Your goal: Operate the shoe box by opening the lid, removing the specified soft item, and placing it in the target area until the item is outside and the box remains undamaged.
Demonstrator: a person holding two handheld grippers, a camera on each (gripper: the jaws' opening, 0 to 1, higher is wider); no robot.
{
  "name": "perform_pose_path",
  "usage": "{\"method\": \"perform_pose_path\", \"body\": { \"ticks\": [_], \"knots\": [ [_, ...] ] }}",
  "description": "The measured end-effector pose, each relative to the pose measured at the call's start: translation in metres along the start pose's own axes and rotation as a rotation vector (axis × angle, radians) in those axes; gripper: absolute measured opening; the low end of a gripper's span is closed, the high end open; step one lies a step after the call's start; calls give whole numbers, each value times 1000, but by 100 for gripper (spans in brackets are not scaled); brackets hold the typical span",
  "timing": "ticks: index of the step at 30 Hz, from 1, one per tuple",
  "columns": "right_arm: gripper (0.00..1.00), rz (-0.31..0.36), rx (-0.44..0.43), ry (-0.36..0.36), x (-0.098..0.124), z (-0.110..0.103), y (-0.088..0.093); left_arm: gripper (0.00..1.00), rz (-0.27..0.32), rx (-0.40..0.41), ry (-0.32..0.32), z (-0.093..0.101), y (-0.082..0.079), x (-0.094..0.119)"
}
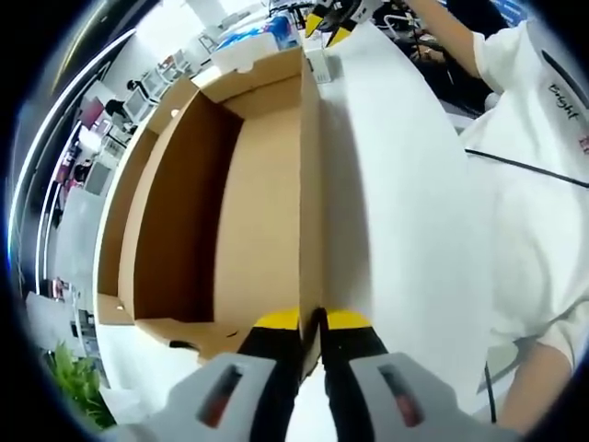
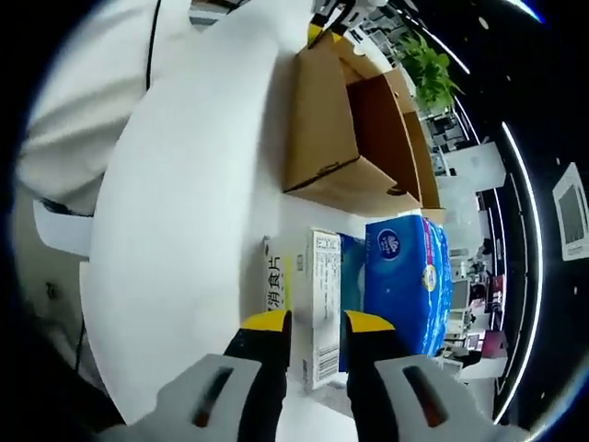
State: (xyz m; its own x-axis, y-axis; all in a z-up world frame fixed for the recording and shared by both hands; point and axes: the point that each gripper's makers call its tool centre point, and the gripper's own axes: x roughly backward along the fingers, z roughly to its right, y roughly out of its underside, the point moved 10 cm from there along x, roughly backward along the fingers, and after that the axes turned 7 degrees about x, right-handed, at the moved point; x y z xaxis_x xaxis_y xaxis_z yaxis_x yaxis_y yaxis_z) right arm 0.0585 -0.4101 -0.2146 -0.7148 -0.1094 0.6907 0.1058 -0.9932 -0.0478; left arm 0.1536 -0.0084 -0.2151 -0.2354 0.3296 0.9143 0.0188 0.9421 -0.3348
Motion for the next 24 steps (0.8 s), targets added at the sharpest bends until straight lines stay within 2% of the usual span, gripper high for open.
{"method": "perform_pose_path", "body": {
  "ticks": [2, 3, 4, 7, 9, 10, 11, 13, 14, 16, 17, 18, 19, 22, 23, 24],
  "knots": [
    [27, 34, -83, 9, 8, -1, -2, 6, 0, -2, -1, 0, 0, 0],
    [33, 54, -96, 17, 11, 1, -3, 6, 0, -2, -1, 0, 0, 0],
    [33, 92, -113, 37, 13, 2, -5, 6, 1, -1, -1, 0, 0, 0],
    [28, 275, -252, 80, 22, 7, -15, 6, 4, 5, -2, 0, 0, 0],
    [25, 350, -312, 110, 28, 12, -17, 6, 2, 13, 4, 0, 0, 0],
    [25, 360, -321, 125, 29, 13, -17, 6, 2, 15, 4, 0, 0, 0],
    [23, 383, -355, 179, 32, 18, -16, 6, 2, 26, 5, -1, 0, 0],
    [21, 434, -414, 236, 38, 22, -15, 6, 6, 26, 7, -1, 0, 0],
    [19, 530, -493, 306, 42, 28, -16, 6, 8, 31, 7, -2, 0, 0],
    [12, 655, -554, 354, 46, 31, -18, 6, 5, 30, 6, -1, 0, 0],
    [13, 765, -659, 392, 48, 35, -18, 6, -1, 34, 7, -1, -1, 0],
    [16, 811, -717, 378, 48, 36, -18, 5, -3, 33, 9, -1, -1, 0],
    [18, 822, -781, 384, 47, 38, -15, 5, 0, 25, 12, -1, 0, 0],
    [19, 782, -844, 508, 42, 44, -5, 5, 4, 26, 12, -2, 0, 0],
    [19, 753, -920, 571, 39, 46, 1, 5, 5, 32, 12, -3, 0, 0],
    [18, 728, -996, 594, 37, 46, 5, 5, 10, 48, 16, -4, 0, 0]
  ]
}}
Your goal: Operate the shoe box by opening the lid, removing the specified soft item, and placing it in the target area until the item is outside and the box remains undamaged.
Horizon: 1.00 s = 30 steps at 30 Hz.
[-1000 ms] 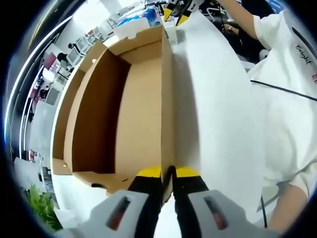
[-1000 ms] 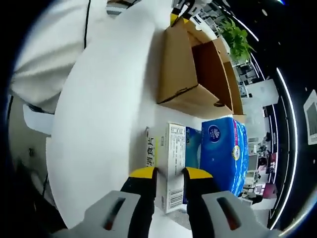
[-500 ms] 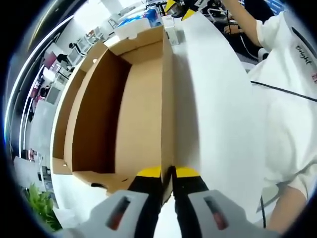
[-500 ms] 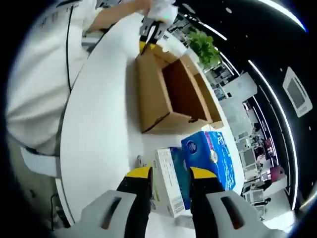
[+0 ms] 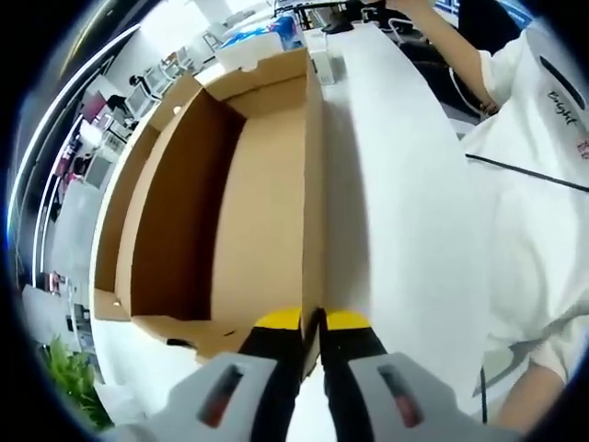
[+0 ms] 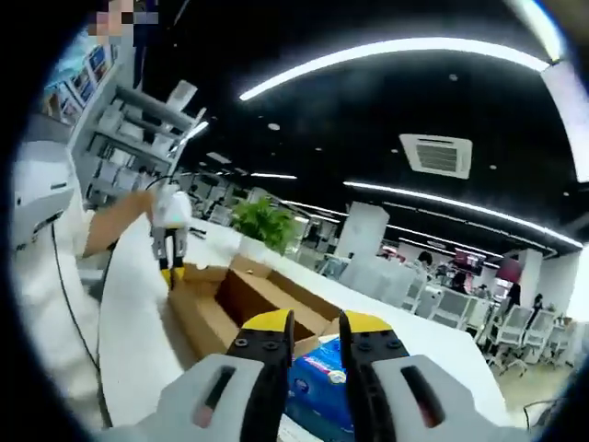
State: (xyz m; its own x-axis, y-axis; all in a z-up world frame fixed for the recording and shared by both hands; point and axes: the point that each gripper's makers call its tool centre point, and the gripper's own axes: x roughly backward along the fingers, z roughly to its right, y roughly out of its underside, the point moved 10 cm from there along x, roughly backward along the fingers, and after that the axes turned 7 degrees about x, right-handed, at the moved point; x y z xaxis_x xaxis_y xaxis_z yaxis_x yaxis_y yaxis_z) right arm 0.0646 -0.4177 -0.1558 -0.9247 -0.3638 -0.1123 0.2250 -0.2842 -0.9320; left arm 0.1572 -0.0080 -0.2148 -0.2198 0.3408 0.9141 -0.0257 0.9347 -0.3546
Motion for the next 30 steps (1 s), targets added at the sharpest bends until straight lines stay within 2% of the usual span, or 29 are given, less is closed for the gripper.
{"method": "perform_pose_path", "body": {
  "ticks": [1, 2, 4, 7, 9, 11, 13, 15, 16, 20, 22, 23, 25, 26, 27, 28, 29, 30],
  "knots": [
    [18, -9, -32, 28, -1, 3, 2, 5, 1, 14, 6, -1, 0, 0],
    [18, 6, -108, 37, -2, 5, 3, 5, 1, 20, 9, -2, 0, 0],
    [18, 35, -196, 35, -5, 5, 2, 4, -1, 14, 15, -1, 0, 0],
    [19, 93, -212, -12, -9, -2, -5, 4, -2, 25, 19, -1, 1, 0],
    [19, 83, -236, 27, -12, -3, -9, 3, -5, 29, 33, -1, 1, 0],
    [20, 44, -230, 64, -17, -3, -9, 3, -6, 25, 38, -1, 1, 0],
    [27, 17, -258, 64, -20, -7, -7, 3, -5, 21, 40, -1, 0, 0],
    [40, 22, -292, 46, -23, -11, -6, 3, -4, 20, 40, -1, 0, 0],
    [44, 34, -283, 38, -24, -13, -6, 3, -5, 19, 41, -1, 0, 0],
    [43, 25, -251, 46, -28, -17, -13, 3, -11, 18, 43, 0, 0, 0],
    [36, 19, -172, 69, -30, -16, -21, 3, -8, 19, 37, 1, 0, 0],
    [30, 37, -135, 118, -33, -10, -29, 3, -6, 21, 32, 1, 0, 0],
    [28, 75, -124, 135, -39, -5, -39, 3, -8, 19, 29, 2, 0, 0],
    [30, 66, -123, 86, -48, -2, -46, 3, -11, 13, 29, 3, 0, 0],
    [32, 30, -158, 35, -56, -1, -50, 3, -11, 12, 29, 3, 0, 0],
    [31, 1, -178, 25, -58, 0, -52, 3, -10, 13, 29, 3, 0, 0],
    [27, 40, -152, -10, -63, -1, -56, 3, -7, 13, 26, 3, 0, 0],
    [24, 70, -169, -25, -66, -3, -57, 3, -6, 12, 24, 2, 0, 0]
  ]
}}
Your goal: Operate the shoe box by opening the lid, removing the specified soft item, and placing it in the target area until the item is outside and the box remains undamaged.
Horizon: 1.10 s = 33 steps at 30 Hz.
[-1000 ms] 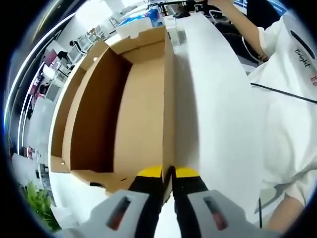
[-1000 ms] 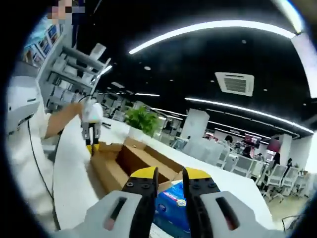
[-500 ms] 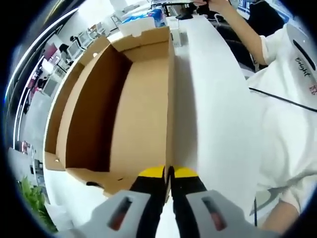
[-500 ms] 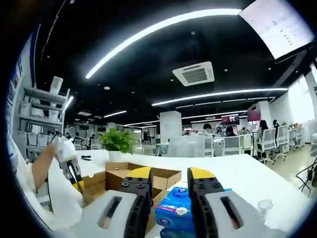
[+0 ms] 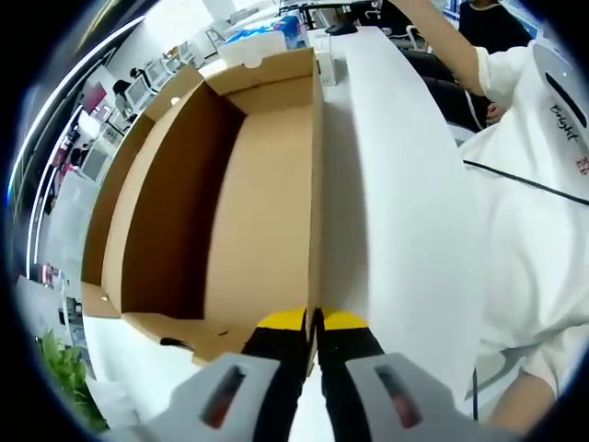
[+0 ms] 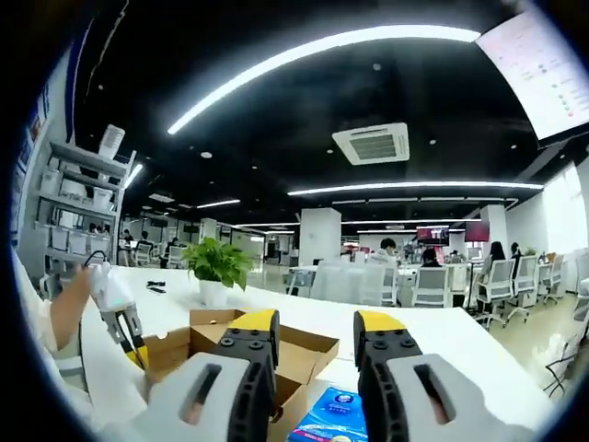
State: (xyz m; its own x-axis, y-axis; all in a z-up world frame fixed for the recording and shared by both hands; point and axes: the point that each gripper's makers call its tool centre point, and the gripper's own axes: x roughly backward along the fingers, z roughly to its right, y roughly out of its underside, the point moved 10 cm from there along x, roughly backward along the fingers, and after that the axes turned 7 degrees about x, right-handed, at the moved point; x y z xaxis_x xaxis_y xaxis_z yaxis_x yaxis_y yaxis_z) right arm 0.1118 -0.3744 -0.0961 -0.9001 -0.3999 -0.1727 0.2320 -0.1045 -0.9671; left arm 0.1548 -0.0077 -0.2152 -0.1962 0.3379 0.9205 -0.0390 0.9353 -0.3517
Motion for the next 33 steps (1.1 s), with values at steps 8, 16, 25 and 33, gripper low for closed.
{"method": "perform_pose_path", "body": {
  "ticks": [8, 16, 25, 33],
  "knots": [
    [32, -67, -40, -62, -26, -7, 4, 3, 3, -1, -3, 0, 0, 0],
    [19, -169, -55, -65, -48, 20, 8, 4, -3, 2, -14, 0, 0, 1],
    [27, -207, -115, -83, -76, 23, -8, 4, 8, 10, -5, -1, 0, 1],
    [38, -256, -109, -82, -97, 24, -15, 4, 2, 20, -6, -2, 0, 0]
  ]
}}
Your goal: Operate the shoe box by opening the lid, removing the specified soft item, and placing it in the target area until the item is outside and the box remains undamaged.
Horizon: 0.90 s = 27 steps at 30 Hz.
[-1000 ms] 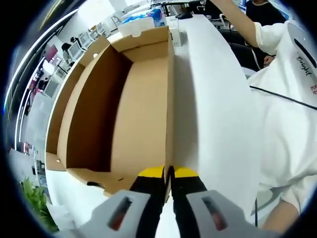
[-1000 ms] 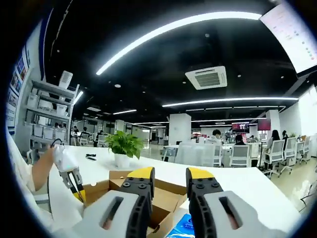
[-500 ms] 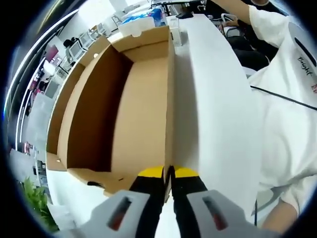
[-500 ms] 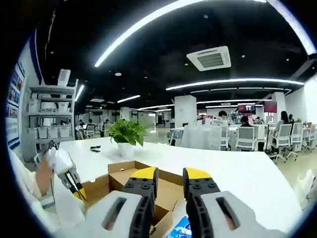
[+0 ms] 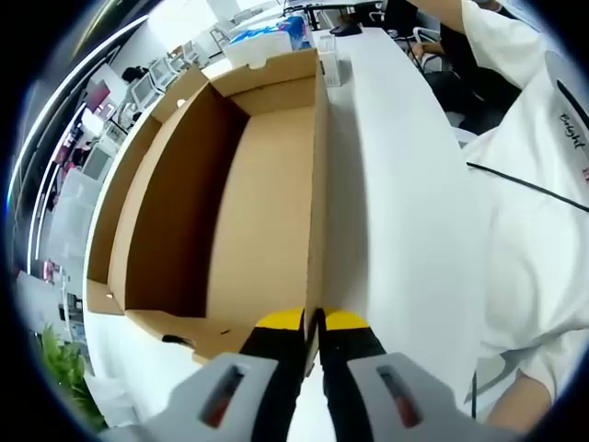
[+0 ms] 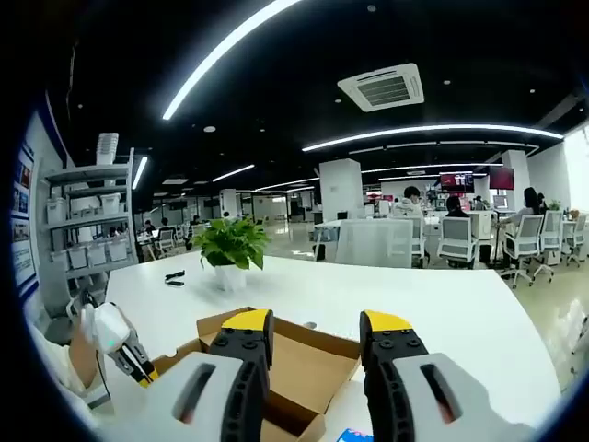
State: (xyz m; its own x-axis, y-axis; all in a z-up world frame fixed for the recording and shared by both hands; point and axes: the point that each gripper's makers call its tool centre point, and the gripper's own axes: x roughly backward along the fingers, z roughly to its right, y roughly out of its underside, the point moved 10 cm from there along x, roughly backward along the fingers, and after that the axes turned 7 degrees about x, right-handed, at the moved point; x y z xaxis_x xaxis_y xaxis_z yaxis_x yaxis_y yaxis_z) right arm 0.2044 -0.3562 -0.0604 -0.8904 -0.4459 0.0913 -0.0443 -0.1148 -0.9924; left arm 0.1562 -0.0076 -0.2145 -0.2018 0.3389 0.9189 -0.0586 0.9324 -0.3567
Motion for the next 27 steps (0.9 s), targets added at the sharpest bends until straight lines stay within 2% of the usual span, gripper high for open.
{"method": "perform_pose_path", "body": {
  "ticks": [3, 5, 6, 7, 8, 9, 12, 15, 16, 19, 22, 24, 26, 27],
  "knots": [
    [38, -73, 21, 1, -7, 0, 1, 4, -3, 8, 2, 0, 0, 0],
    [34, -96, 21, 34, -12, 3, 2, 4, 1, 10, 3, -1, 0, -1],
    [29, -119, 53, 45, -13, 4, 2, 4, 3, 11, 4, -1, 0, -1],
    [25, -166, 121, 70, -15, 5, 4, 4, 9, 14, 8, -2, 0, 0],
    [24, -164, 112, 89, -19, 5, 3, 4, 13, 13, 11, -2, 0, 0],
    [25, -143, 96, 76, -21, 4, 0, 4, 14, 5, 11, -2, 0, 0],
    [27, -144, 22, 82, -29, 6, -7, 4, 13, -4, 13, -1, 0, -1],
    [31, -150, -9, 79, -31, 5, -8, 4, 9, -1, 16, -1, -1, -1],
    [32, -148, -2, 78, -34, 6, -11, 3, 9, -2, 16, -1, -1, -1],
    [33, -142, 106, 116, -36, 10, -15, 4, 9, 0, 14, 0, -1, -1],
    [30, -221, 54, 121, -42, 16, -6, 4, 6, -1, 14, 0, -2, -1],
    [30, -238, 79, 138, -42, 17, -2, 4, 9, -1, 11, 0, -2, -1],
    [26, -312, 115, 147, -46, 20, 2, 4, 12, -4, 8, 0, -2, -1],
    [22, -329, 101, 145, -49, 20, 3, 4, 12, -6, 6, 1, -2, -1]
  ]
}}
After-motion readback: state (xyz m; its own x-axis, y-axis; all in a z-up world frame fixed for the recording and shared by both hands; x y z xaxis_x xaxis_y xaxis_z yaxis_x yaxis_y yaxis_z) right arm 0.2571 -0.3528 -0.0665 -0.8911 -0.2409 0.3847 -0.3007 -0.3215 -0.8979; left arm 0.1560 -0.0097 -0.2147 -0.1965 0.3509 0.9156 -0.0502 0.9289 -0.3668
